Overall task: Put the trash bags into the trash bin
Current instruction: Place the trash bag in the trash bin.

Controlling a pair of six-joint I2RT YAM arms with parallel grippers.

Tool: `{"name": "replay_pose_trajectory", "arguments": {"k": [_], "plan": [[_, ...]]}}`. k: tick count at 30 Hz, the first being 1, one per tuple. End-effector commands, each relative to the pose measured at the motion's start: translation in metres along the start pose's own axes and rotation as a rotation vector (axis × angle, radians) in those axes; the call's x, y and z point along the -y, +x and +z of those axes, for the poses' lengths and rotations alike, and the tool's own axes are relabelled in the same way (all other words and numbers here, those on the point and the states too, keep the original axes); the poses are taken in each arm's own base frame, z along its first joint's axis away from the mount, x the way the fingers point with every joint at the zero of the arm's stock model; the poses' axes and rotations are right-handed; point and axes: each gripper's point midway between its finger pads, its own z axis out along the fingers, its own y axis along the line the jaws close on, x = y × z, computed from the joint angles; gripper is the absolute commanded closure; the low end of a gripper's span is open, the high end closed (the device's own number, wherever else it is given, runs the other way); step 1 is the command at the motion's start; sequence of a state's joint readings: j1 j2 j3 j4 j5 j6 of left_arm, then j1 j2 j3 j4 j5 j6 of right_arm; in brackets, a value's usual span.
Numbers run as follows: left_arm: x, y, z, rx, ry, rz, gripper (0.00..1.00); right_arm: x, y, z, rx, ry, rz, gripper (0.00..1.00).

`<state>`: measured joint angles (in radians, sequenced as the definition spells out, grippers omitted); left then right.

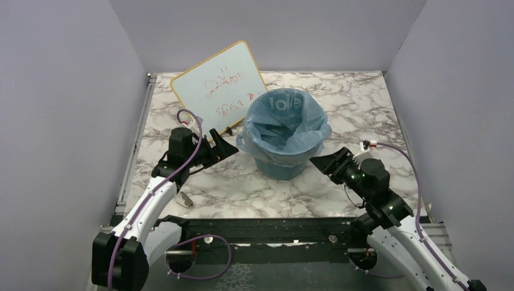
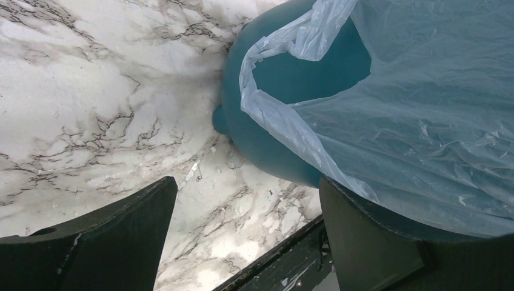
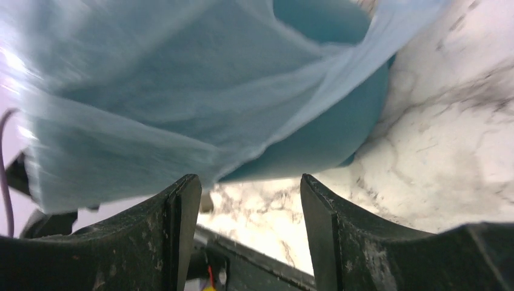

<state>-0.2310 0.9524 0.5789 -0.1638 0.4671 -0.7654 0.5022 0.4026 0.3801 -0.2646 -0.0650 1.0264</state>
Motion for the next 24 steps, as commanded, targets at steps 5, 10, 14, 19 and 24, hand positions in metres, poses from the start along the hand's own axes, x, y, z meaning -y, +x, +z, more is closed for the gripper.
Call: {"name": "replay_pose_trajectory", "arguments": {"k": [5,10,14,19,24], "plan": [[0.003,-0.01,-0.005,0.037,-0.011,0.043,0.1,0.056,-0.105,-0.059,0.432,0.577,-0.181,0.33],[0.002,-0.015,-0.003,0.043,-0.032,0.045,0.08,0.058,-0.112,-0.056,0.421,0.611,-0.319,0.33],[0.003,-0.018,-0.001,0.037,-0.035,0.053,0.08,0.064,-0.096,-0.031,0.274,0.664,-0.343,0.33],[-0.005,-0.02,-0.002,0.025,-0.091,0.081,0.06,0.075,-0.08,0.012,0.06,0.603,-0.239,0.32],[-0.014,-0.029,-0.003,0.037,-0.148,0.09,0.01,0.098,-0.094,0.027,-0.1,0.334,0.043,0.32]]}}
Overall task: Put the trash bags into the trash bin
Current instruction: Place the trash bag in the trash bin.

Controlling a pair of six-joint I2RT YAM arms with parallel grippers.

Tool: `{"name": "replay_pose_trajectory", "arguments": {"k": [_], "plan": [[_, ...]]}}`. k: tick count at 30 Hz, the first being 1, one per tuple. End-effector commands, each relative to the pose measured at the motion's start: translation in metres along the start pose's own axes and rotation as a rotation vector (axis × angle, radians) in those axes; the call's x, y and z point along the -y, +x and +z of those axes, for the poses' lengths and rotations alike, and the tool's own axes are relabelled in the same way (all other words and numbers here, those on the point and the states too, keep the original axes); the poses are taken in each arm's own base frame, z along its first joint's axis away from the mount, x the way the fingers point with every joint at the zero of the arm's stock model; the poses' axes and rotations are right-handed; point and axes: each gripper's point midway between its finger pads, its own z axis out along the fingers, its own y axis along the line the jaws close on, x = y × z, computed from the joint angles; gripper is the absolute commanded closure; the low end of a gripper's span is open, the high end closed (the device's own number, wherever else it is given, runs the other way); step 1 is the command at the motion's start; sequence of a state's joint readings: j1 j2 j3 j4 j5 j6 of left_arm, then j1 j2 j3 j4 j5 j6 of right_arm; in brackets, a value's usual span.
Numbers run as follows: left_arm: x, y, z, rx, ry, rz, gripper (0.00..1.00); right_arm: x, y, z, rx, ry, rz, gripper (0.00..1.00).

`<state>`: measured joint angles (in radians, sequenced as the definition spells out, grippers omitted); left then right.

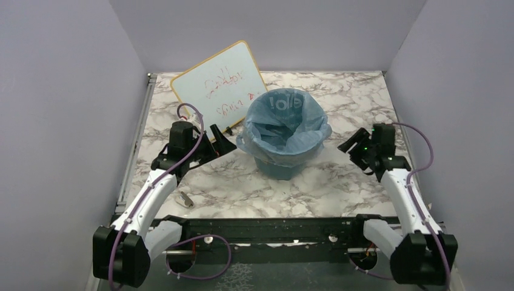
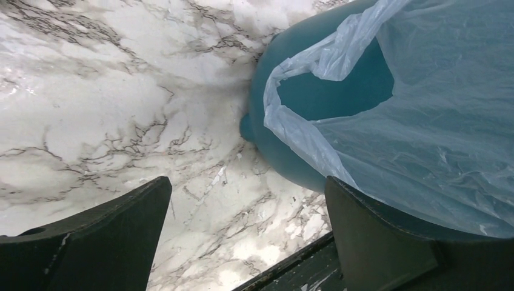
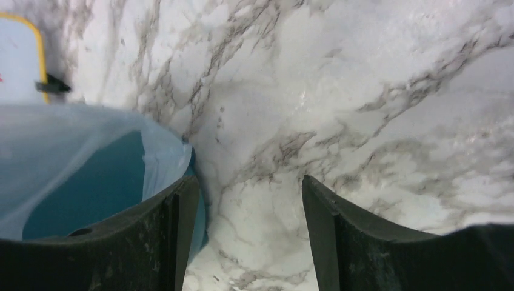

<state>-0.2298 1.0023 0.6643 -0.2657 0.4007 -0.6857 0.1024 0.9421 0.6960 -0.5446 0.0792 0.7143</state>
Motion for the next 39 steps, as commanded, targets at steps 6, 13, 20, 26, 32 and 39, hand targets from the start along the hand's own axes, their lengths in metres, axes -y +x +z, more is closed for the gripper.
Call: {"name": "replay_pose_trajectory", "arguments": {"k": [6,13,20,26,32,39], "plan": [[0.008,-0.037,0.008,0.02,0.056,0.073,0.01,-0.057,-0.007,0.0,-0.322,-0.675,0.048,0.31],[0.015,-0.03,0.047,-0.168,0.215,0.117,0.01,-0.071,-0.02,0.02,-0.338,-0.717,0.036,0.29],[0.012,-0.033,0.073,-0.241,0.272,0.135,0.06,-0.097,0.002,0.05,-0.472,-0.708,-0.045,0.29],[0.001,-0.031,0.091,-0.265,0.264,0.118,0.11,-0.096,-0.005,0.083,-0.415,-0.591,-0.037,0.28],[0.009,-0.029,0.095,-0.277,0.303,0.106,0.15,-0.087,0.013,0.095,-0.51,-0.562,0.013,0.28],[0.02,-0.051,0.074,-0.143,0.247,0.147,0.08,-0.086,0.014,0.084,-0.498,-0.568,-0.022,0.28]]}}
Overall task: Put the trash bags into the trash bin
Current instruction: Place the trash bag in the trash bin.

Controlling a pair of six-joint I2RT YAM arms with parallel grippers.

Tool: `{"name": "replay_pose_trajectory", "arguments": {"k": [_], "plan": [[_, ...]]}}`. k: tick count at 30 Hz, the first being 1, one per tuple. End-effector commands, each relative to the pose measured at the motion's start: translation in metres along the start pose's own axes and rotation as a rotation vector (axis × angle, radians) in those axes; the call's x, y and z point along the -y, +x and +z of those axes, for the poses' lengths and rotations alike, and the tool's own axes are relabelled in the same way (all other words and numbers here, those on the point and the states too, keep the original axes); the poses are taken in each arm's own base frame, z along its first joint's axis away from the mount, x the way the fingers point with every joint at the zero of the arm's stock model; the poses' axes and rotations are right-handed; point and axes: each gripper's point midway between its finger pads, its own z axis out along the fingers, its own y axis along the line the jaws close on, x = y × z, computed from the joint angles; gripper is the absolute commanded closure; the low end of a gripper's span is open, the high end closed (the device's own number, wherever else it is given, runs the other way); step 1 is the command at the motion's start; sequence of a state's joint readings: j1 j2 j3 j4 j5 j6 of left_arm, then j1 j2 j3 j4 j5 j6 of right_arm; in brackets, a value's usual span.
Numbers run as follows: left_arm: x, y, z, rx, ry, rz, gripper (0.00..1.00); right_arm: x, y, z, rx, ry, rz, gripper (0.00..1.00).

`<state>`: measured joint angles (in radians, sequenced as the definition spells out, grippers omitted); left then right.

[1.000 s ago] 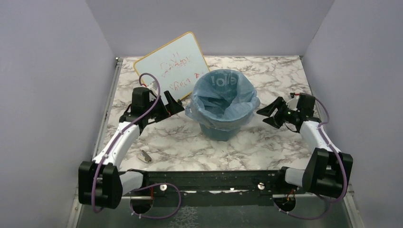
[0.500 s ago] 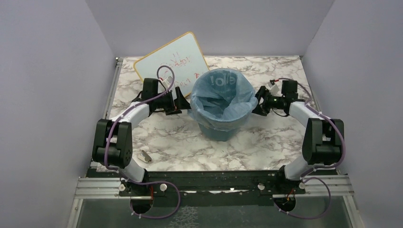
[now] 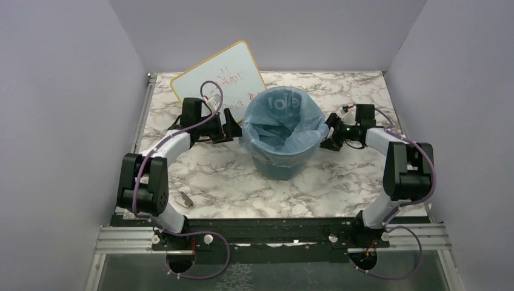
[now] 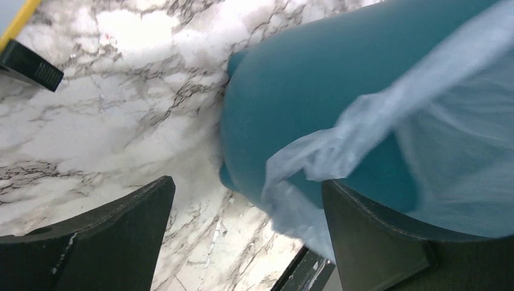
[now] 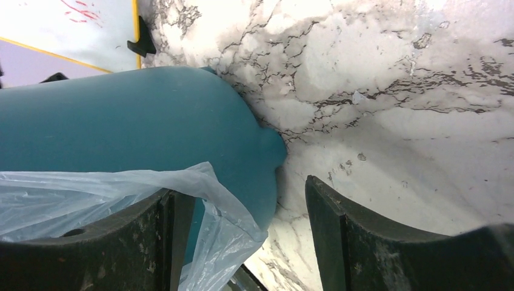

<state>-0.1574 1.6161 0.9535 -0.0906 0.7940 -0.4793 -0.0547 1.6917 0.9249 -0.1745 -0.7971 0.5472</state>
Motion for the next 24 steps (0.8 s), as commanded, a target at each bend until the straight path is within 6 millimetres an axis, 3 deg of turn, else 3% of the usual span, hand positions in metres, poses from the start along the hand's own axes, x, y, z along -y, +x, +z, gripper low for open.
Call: {"name": "replay_pose_trajectory", "arguments": {"k": [1,6,12,18,24], "plan": [[0.028,-0.029,-0.018,0.135,0.016,0.086,0.07,-0.011,-0.006,-0.01,0.028,-0.002,-0.047,0.28],[0.036,-0.035,-0.004,0.105,0.123,0.076,0.09,-0.023,-0.008,-0.016,0.034,-0.04,-0.074,0.28],[0.02,-0.005,0.024,-0.021,0.132,0.049,0.19,-0.01,-0.004,-0.008,0.0,-0.005,-0.011,0.28],[0.014,-0.013,0.012,0.028,0.037,0.071,0.15,0.004,-0.001,-0.004,-0.01,0.051,0.01,0.28],[0.015,-0.028,-0.006,0.086,-0.06,0.107,0.16,0.003,-0.016,-0.008,0.013,0.101,0.005,0.28]]}}
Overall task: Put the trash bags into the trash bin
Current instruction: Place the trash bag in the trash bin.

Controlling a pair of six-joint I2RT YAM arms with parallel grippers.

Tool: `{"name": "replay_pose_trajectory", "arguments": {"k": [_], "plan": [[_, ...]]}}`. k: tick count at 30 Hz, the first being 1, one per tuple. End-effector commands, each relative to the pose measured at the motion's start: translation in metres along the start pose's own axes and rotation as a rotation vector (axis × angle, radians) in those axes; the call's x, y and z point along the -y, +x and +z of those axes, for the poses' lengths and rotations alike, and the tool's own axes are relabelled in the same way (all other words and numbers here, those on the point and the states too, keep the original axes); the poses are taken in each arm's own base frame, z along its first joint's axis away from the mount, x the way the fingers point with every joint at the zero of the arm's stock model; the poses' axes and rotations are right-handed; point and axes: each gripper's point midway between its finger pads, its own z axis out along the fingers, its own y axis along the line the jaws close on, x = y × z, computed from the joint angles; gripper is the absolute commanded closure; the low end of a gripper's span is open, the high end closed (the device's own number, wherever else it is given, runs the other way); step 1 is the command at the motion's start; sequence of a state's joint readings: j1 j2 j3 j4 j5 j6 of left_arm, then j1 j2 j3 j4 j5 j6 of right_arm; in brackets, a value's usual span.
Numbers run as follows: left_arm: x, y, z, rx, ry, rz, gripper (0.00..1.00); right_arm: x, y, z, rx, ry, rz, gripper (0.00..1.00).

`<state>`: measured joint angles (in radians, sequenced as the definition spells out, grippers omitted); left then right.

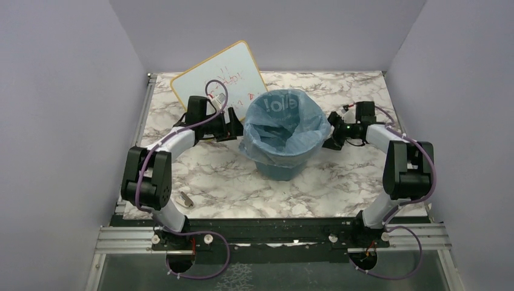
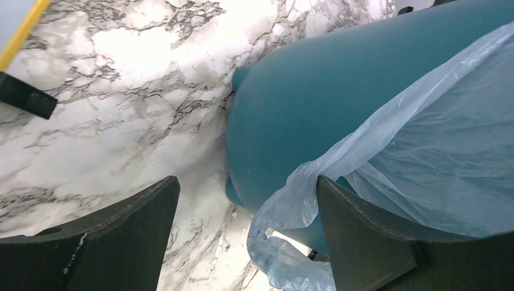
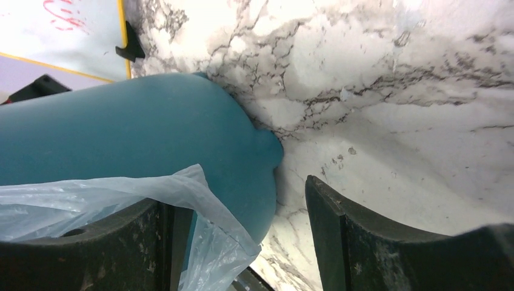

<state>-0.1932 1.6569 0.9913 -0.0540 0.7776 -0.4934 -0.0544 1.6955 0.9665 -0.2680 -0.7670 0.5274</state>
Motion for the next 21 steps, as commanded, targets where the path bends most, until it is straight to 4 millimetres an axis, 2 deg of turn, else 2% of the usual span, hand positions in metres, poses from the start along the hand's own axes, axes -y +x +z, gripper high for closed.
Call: {"name": "replay_pose_trajectory", "arguments": {"k": [1,7,10,14,16,21], "plan": [[0.008,-0.023,-0.023,0.087,-0.083,0.085,0.16,0.001,-0.019,-0.007,0.048,0.071,-0.017,0.28],[-0.004,-0.017,-0.041,0.1,-0.194,0.094,0.13,0.001,-0.037,-0.035,0.229,0.201,-0.049,0.28],[-0.002,-0.008,-0.045,0.085,-0.174,0.074,0.11,-0.007,-0.037,-0.044,0.286,0.181,-0.064,0.28],[0.02,0.005,-0.041,0.013,-0.017,0.093,0.12,-0.027,-0.021,-0.038,0.207,0.037,-0.099,0.28],[0.026,0.011,-0.041,-0.014,0.031,0.114,0.11,-0.031,-0.012,-0.033,0.147,-0.012,-0.091,0.28],[0.014,0.03,-0.04,-0.114,0.009,0.117,0.12,-0.031,-0.004,-0.027,0.074,-0.048,-0.082,0.28]]}}
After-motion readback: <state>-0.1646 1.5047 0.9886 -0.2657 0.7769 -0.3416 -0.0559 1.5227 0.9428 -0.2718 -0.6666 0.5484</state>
